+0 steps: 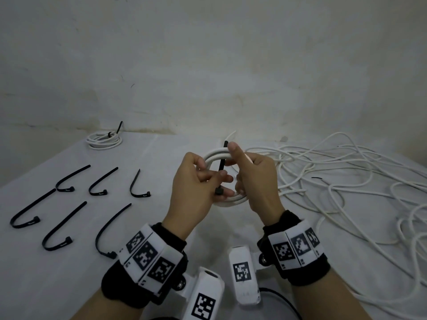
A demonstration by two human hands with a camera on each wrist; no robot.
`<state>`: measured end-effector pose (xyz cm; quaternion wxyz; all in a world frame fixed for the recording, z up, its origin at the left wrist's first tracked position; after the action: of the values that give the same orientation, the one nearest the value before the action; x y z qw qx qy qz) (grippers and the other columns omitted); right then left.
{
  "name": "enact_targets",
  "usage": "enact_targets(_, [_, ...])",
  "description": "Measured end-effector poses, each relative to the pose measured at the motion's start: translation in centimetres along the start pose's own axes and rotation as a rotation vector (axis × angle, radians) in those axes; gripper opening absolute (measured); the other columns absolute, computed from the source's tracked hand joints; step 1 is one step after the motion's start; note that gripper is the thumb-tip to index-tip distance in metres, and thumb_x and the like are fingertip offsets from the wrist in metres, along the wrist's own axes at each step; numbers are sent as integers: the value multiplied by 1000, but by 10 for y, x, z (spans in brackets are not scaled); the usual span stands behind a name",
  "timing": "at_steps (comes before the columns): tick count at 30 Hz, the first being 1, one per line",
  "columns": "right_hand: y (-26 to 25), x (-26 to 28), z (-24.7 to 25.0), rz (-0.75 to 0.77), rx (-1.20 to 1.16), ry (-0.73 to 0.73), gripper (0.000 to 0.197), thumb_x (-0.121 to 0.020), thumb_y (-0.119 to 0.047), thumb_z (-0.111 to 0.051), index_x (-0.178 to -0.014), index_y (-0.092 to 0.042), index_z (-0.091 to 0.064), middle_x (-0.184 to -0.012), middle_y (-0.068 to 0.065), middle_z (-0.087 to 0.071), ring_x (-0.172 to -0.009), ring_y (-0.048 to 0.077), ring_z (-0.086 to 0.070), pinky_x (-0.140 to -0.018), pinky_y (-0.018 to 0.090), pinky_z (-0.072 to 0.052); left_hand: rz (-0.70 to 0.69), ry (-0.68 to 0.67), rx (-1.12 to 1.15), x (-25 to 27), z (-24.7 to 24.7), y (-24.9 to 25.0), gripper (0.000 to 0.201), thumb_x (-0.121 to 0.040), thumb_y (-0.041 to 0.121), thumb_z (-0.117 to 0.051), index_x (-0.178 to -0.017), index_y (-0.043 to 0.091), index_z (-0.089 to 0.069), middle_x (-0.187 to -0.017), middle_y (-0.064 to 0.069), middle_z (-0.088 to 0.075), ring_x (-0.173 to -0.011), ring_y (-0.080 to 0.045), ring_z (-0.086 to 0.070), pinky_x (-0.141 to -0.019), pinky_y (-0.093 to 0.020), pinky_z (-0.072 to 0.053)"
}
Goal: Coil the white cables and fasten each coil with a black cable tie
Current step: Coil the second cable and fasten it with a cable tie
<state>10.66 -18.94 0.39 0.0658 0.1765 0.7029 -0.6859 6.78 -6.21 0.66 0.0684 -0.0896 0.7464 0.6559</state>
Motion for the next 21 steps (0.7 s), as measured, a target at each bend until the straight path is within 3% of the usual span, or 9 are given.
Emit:
enact_targets(2, [1, 0, -2, -23, -13, -58, 58, -80, -42, -71, -74, 14, -60, -58, 22, -52, -40, 16, -26, -40, 23, -25, -2, -3, -3, 0, 1, 0, 32, -91, -1, -57, -82, 12, -29, -74, -18, -70, -49, -24, -63, -51, -30, -54])
enact_targets(3, [2, 0, -3, -42, -15, -70, 59, -79, -41, -72, -78, 16, -59, -56, 21, -48, -40, 16, -25, -40, 23, -23, -5, -11, -8, 0, 1, 0, 31, -91, -1, -57, -81, 12, -29, -74, -19, -70, -49, -23, -62, -50, -29, -53])
enact_targets(6, [5, -1, -3, -94, -33, -45, 54, -80, -35, -73, -76, 17, -57, -47, 3, -26, -41, 16, -20, -40, 22, -20, -3, -51, -16, 0, 0, 0, 27, -92, -4, -53, -82, 10, -33, -77, -22, -68, -51, -20, -63, -52, -28, -54])
enact_targets(9, [7, -2, 0, -106, -38, -8, 53, -80, -32, -73, -73, 16, -53, -49, 1, -20, -40, 15, -20, -39, 20, -21, 35, -99, 3, 0, 0, 2, 19, -92, -13, -43, -92, 6, -42, -91, -28, -66, -59, -21, -68, -61, -28, -56])
enact_targets(13, [8, -3, 3, -116, -63, 15, 55, -80, -34, -73, -78, 17, -54, -62, 14, -26, -41, 16, -22, -39, 21, -23, 38, -184, -6, 2, 2, 5, 29, -88, -16, -43, -107, 1, -57, -101, -17, -68, -83, -22, -72, -79, -26, -57])
enact_targets(16, [8, -3, 6, -114, -60, 56, 50, -80, -34, -73, -76, 14, -57, -56, 7, -23, -43, 16, -22, -40, 23, -24, -91, -179, -152, 6, 4, 13, 13, -86, -3, -60, -95, 5, -65, -96, -8, -70, -90, -17, -71, -85, -27, -54])
enact_targets(18, [8, -3, 7, -116, -85, 69, 43, -80, -32, -73, -69, 6, -57, -51, 0, -20, -43, 15, -21, -41, 23, -23, -162, -135, -192, 6, 5, 16, 5, -86, 9, -65, -87, 5, -67, -85, -6, -72, -85, -15, -72, -82, -24, -55])
enact_targets(21, [7, -2, 6, -140, -153, 54, 35, -82, -31, -72, -63, -5, -60, -47, -5, -18, -39, 13, -20, -41, 23, -22, -249, -65, -247, 1, 9, 18, 6, -85, 7, -66, -79, 6, -67, -76, -5, -71, -77, -14, -72, -73, -18, -53])
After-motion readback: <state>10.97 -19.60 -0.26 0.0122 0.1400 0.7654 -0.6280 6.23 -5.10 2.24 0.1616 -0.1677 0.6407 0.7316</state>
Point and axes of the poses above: each hand's wrist, its own x-axis away from the middle knuckle, its own z-axis out of the back of the hand, y = z × x, the point moved 5 cm from there along -x, towards the middle knuckle
